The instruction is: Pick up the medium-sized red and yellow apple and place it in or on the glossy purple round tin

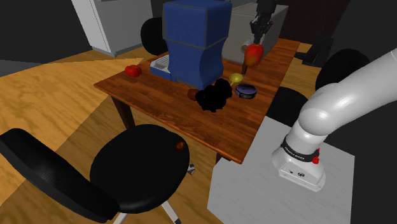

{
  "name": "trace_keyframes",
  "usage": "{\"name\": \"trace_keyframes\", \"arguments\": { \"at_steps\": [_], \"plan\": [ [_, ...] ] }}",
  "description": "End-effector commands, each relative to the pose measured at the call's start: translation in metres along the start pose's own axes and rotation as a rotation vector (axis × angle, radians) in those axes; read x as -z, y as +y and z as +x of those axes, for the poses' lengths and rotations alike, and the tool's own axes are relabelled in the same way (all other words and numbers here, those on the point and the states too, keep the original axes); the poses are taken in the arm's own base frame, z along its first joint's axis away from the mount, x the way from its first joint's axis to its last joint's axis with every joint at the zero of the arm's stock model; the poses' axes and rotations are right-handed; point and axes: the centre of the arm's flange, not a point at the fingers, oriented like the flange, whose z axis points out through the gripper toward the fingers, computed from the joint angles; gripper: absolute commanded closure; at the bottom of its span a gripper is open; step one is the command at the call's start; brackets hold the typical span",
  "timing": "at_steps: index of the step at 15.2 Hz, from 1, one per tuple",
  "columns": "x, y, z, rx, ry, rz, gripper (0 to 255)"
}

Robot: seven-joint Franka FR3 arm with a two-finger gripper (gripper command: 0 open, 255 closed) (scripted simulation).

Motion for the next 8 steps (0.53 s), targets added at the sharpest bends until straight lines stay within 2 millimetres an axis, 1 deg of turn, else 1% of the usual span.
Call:
{"name": "trace_keyframes", "arguments": {
  "at_steps": [1,8],
  "plan": [
    [0.009,0.023,0.016,0.0,0.0,-0.001,255],
    [-0.028,0.025,0.016,0.0,0.0,-0.001,255]
  ]
}}
